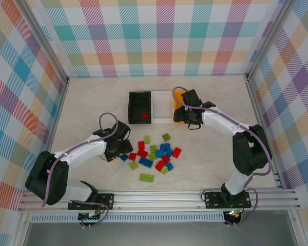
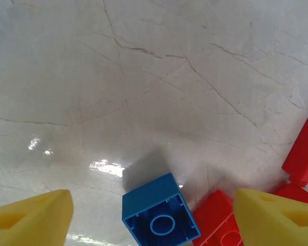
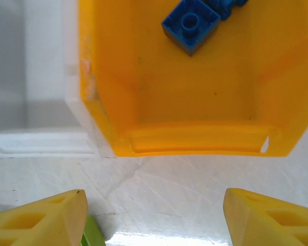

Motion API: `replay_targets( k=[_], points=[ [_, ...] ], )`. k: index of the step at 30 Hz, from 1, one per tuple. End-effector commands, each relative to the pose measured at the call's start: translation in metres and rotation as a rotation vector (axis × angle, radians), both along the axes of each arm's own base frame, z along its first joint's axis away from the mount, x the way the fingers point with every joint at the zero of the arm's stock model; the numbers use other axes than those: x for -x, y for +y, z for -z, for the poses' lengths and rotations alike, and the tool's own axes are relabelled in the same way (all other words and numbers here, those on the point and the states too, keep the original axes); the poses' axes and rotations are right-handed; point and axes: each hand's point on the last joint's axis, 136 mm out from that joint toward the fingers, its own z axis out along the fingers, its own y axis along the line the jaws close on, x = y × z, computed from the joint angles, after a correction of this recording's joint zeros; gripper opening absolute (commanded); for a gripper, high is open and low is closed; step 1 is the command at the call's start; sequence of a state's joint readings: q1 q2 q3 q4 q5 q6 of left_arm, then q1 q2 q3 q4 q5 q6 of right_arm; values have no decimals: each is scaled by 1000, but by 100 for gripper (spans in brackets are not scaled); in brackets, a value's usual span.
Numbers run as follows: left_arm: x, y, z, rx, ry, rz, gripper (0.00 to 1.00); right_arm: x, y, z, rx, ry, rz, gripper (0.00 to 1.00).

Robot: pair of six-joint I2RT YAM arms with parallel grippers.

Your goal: Sort the legos into containers by color

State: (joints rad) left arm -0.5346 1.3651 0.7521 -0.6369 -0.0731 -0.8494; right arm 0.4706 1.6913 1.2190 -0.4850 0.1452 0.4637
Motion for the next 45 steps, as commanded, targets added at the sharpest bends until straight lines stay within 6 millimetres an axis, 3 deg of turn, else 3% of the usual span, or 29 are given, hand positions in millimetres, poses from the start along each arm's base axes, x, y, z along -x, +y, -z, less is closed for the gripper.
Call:
replay_targets(
  k=[1, 16, 21, 25, 28, 31, 35, 39, 45],
  points=[
    [10, 1, 13, -4, 43, -24, 76, -9, 2, -19, -42, -70, 20, 71],
    [16, -2, 34, 24, 70, -71, 48, -6, -9, -29, -2, -104, 33, 70],
    [17, -2, 29, 29, 61, -74, 34, -5, -11, -28, 0, -104, 40, 70],
    [16, -1, 22, 26, 48, -70, 28, -4, -12, -28, -1, -100, 49, 70],
    [6, -1, 4, 13, 8, -51, 27, -2, -16, -31, 7, -113, 62, 70],
    [-16, -10, -27, 22, -66, -18, 27, 0, -28, -33, 9, -118, 100, 70],
    [-59, -40, -72, 37, -162, 47, 27, 12, -54, -32, -8, -133, 184, 70],
    [-110, -96, -108, 37, -244, 152, 27, 31, -74, -27, -22, -131, 247, 71],
    [-180, -173, -121, -2, -296, 257, 28, 57, -87, -15, -21, -105, 277, 71]
  ],
)
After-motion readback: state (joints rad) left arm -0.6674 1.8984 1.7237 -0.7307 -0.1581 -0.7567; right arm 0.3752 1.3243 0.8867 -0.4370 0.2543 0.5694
